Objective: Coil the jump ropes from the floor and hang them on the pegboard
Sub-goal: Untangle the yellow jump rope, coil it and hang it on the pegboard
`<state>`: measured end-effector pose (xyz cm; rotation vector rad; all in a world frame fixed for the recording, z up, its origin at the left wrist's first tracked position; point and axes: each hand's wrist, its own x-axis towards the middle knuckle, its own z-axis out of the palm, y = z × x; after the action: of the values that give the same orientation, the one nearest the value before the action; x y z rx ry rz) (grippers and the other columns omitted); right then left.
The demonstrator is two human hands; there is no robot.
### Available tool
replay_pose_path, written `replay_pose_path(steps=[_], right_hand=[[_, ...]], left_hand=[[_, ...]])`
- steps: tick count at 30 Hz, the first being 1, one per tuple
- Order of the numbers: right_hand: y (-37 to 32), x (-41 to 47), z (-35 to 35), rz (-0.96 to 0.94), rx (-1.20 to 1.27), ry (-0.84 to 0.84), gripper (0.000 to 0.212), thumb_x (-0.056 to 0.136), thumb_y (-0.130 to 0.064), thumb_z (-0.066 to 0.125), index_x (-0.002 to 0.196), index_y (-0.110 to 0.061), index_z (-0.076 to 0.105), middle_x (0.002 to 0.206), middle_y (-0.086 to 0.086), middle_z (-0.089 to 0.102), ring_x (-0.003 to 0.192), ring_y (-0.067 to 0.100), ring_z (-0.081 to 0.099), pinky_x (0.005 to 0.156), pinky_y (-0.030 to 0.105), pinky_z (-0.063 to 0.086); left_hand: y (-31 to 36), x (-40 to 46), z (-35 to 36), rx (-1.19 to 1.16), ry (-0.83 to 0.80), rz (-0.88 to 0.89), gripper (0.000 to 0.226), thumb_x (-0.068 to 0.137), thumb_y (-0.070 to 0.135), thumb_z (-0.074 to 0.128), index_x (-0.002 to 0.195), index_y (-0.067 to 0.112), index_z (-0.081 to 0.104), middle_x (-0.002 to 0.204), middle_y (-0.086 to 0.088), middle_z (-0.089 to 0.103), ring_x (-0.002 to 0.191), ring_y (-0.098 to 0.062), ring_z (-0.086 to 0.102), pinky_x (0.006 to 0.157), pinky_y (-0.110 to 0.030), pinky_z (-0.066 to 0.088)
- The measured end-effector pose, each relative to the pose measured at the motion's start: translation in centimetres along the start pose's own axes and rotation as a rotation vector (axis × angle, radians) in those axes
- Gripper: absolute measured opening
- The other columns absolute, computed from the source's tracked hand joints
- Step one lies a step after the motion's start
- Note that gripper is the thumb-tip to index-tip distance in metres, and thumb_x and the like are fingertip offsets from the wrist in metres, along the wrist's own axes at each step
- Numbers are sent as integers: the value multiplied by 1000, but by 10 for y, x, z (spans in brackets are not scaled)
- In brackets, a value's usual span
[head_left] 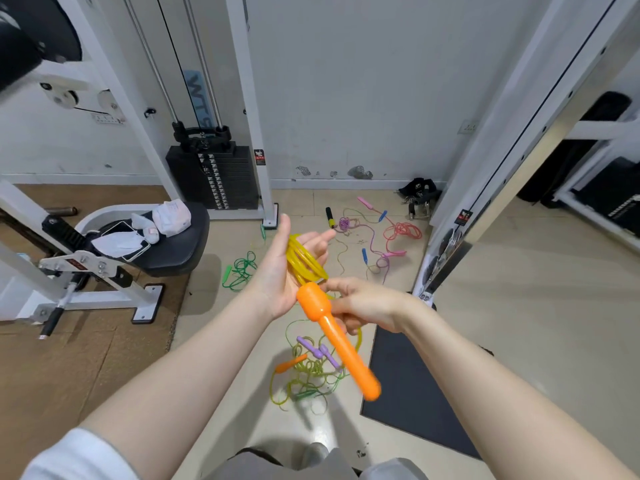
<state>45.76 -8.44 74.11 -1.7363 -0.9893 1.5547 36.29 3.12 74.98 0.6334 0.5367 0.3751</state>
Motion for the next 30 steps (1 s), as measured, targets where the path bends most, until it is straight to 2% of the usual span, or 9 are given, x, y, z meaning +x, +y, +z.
replay_pose_path(steps=[3,6,9,12,16,20,22,26,30], right_hand=[[3,-4,2,185,-87,-94,9,95,-20,48,102,-15,48,54,7,56,27,7,28,38,18,27],[12,-16,-1,235,-274,-165,8,92,-17,54,90,-10,51,60,7,57,35,8,45,47,20,41],[0,-28,-6,7,-292,-136,16,89,-6,54,78,-17,55,61,1,52,45,4,44,50,19,40],[-25,-31,-18,-270,-313,139,17,88,-10,60,74,-18,64,59,-8,53,53,4,43,53,16,39],[-19,-19,-42,-466,-142,594,14,79,-17,73,69,-13,63,60,-1,53,57,7,44,59,22,37],[14,-1,-33,-387,40,558,24,89,-20,60,67,-9,60,57,-3,51,55,9,45,59,25,37],[30,4,-19,-311,60,404,27,95,-15,50,71,-7,59,55,-5,52,51,5,48,57,20,40],[39,-3,-1,-140,-59,192,19,98,-14,42,85,-19,55,59,2,46,51,15,43,48,23,38],[7,-19,4,-155,-439,42,16,95,-14,45,103,-18,58,60,-5,44,53,8,41,47,13,34]], left_hand=[[6,8,-6,85,79,69,62,90,54,39,126,3,44,110,-8,68,51,-3,60,56,-17,52],[18,16,-24,517,210,198,41,95,40,44,113,4,54,111,-10,65,61,-4,67,62,-16,52],[14,9,-35,999,179,163,34,96,38,41,89,9,57,83,-8,67,49,-2,63,55,-19,46],[-3,-4,-23,1244,-38,-41,64,89,60,18,88,12,61,62,-10,64,40,-10,57,53,-24,41],[-13,-12,-2,819,-502,-364,111,69,82,-2,89,-2,67,42,-5,54,28,-9,41,50,-25,41],[10,-17,14,350,-871,-375,88,73,77,43,101,-3,69,45,4,57,28,0,44,44,-16,46],[22,-16,24,238,-671,-202,73,77,65,44,100,1,70,44,6,53,26,1,40,40,-14,43],[42,6,11,327,42,209,38,95,36,42,103,3,59,58,2,63,29,-3,34,40,-16,38],[28,11,-6,580,268,189,22,97,25,47,101,7,59,76,-3,70,37,-5,51,43,-19,46]])
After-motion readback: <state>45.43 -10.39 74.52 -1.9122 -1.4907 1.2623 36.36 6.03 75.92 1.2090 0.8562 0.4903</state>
